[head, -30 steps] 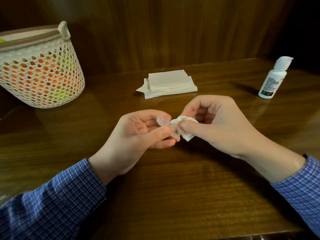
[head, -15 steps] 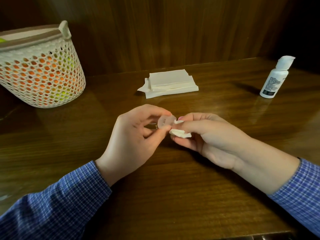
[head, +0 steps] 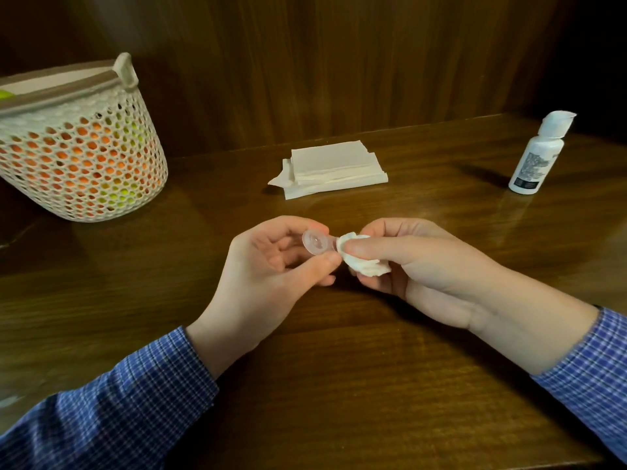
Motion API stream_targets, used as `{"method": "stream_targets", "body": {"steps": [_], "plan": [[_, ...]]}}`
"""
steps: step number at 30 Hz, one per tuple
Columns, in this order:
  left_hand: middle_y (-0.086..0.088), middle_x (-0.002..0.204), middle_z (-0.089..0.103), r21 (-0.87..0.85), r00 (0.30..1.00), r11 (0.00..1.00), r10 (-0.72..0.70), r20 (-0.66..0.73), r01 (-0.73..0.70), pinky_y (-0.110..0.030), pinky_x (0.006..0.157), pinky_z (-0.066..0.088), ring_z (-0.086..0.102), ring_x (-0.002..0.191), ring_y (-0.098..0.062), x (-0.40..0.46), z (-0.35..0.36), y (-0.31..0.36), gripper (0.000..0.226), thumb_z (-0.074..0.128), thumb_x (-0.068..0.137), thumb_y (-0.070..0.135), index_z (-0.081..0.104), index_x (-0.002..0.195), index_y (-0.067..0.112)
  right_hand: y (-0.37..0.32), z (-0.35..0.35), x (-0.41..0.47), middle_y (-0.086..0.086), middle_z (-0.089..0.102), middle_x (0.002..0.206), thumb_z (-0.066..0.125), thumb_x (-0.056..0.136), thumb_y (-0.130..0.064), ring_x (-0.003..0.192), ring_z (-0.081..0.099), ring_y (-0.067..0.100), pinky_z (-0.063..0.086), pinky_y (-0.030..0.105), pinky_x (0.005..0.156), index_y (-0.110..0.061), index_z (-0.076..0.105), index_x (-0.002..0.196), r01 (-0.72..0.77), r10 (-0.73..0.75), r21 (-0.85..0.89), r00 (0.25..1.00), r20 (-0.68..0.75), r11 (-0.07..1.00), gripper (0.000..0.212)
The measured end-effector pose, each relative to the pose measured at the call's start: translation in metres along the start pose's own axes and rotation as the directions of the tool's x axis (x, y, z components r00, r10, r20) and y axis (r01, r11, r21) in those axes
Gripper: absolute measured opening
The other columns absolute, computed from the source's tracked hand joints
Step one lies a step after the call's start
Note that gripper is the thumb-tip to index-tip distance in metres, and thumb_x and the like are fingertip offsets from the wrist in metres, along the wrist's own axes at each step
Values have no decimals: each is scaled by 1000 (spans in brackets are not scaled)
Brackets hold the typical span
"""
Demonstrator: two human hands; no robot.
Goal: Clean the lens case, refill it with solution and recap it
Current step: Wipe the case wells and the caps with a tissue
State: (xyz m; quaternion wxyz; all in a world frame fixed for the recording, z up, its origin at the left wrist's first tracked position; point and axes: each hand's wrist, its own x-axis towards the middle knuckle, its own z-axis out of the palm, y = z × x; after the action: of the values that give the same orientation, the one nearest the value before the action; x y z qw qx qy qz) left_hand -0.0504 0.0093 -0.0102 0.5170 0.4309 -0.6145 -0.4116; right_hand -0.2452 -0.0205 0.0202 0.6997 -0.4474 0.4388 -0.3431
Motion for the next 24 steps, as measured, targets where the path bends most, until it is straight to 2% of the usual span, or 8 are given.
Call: {"method": "stream_targets", "body": {"steps": [5,8,11,13,15,20,22,24], "plan": [[-4,105,78,24,999,1000,-13,36,13,-34,70,65,78,92,-27,-1,0,1,34,84,78,24,73,110,18,1,-3,1,1,73,71,80,83,-7,55,65,6,51,19,50,-18,74,62,54,-59,-74,995,-76,996,24],[-8,98,78,-145,983,975,-157,93,169,-32,69,64,77,85,-25,2,0,7,31,83,82,27,77,109,14,-1,-6,1,2,70,71,81,80,-7,61,63,8,51,19,54,-15,72,70,185,-200,-173,977,-76,967,16],[-9,91,76,-303,912,864,-351,211,403,-27,69,62,76,84,-22,7,-4,10,25,69,88,28,79,100,9,-1,-10,-1,7,70,75,83,77,-13,69,64,16,54,28,64,-14,72,77,332,-370,-390,929,-24,859,11],[-12,94,75,-303,839,801,-403,365,516,-26,71,62,76,86,-20,8,-8,10,22,65,93,21,77,102,6,-1,-11,-4,7,76,83,84,75,-18,76,71,24,60,37,67,-14,73,82,426,-463,-499,885,55,755,14],[-14,102,75,-296,763,748,-408,502,594,-26,76,62,76,93,-21,7,-12,9,24,67,94,18,74,111,3,-1,-12,-6,2,78,86,85,76,-19,78,73,23,62,36,68,-15,73,84,504,-515,-542,845,148,672,15],[-5,111,70,-305,736,758,-319,597,576,-34,99,55,69,105,-16,9,-18,5,39,68,96,14,65,133,6,-2,-14,-6,0,79,90,81,84,-8,76,73,14,56,20,64,-10,71,86,611,-581,-433,784,218,663,11],[0,107,66,-305,752,788,-280,596,535,-30,95,53,65,98,-9,10,-17,6,44,68,97,18,61,139,8,-1,-14,-5,-1,78,87,81,84,-8,73,71,10,55,17,63,-8,71,88,616,-596,-414,779,194,670,11],[3,102,65,-324,774,798,-258,578,508,-26,86,53,63,92,-7,11,-16,7,41,68,97,20,63,136,10,1,-14,-4,4,75,85,81,84,-14,72,69,19,56,24,61,-11,72,88,609,-620,-440,772,138,660,12]]}}
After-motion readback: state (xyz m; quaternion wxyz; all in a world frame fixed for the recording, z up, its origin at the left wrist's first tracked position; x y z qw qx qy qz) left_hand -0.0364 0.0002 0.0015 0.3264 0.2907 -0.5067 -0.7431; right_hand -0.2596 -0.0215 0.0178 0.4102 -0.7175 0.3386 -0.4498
